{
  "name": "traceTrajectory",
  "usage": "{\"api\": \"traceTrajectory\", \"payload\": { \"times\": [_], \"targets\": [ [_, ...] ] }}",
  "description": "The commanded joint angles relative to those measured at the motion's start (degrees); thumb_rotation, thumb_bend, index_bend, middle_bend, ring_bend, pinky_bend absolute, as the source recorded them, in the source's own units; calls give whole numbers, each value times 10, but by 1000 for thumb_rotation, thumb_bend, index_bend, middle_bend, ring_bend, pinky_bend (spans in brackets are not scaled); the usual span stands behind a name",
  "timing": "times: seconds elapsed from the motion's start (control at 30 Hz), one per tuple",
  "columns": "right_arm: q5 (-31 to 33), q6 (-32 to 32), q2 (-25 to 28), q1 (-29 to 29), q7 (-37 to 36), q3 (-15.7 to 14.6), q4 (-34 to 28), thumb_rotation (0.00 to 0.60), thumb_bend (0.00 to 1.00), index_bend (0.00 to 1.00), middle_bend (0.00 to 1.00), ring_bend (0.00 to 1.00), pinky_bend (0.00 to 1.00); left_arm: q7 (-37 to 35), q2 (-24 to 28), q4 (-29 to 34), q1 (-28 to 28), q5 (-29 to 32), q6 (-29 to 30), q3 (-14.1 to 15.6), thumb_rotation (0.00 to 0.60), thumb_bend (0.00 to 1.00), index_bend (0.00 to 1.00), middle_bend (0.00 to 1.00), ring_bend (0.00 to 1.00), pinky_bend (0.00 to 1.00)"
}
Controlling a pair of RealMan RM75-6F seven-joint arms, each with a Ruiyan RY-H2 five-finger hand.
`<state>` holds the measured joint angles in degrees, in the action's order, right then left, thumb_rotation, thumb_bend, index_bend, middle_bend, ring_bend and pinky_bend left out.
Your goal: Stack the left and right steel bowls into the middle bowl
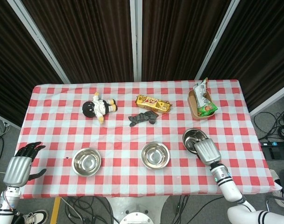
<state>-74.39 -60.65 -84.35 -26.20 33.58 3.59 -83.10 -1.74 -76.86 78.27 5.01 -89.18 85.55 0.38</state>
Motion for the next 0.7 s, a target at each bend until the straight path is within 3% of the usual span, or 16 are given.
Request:
{"api": "traceTrajectory", "payload": {
  "times": [0.03, 0.43, 0.7],
  "targets": [
    [-9, -15, 12, -1, 2, 5, -22, 600, 327, 609, 566, 634, 580, -1, 0, -1, 0, 1, 0, -1, 600, 145, 277, 277, 184, 251],
    [-64, -19, 17, -27, 67, -12, -131, 600, 328, 618, 570, 634, 580, -7, 1, -8, -7, 12, 8, -6, 600, 144, 277, 277, 184, 251],
    [-55, 14, -25, -51, 111, -18, -139, 600, 328, 618, 570, 634, 580, -13, 2, -12, -9, 13, 10, -8, 600, 145, 277, 277, 184, 251]
  ]
}}
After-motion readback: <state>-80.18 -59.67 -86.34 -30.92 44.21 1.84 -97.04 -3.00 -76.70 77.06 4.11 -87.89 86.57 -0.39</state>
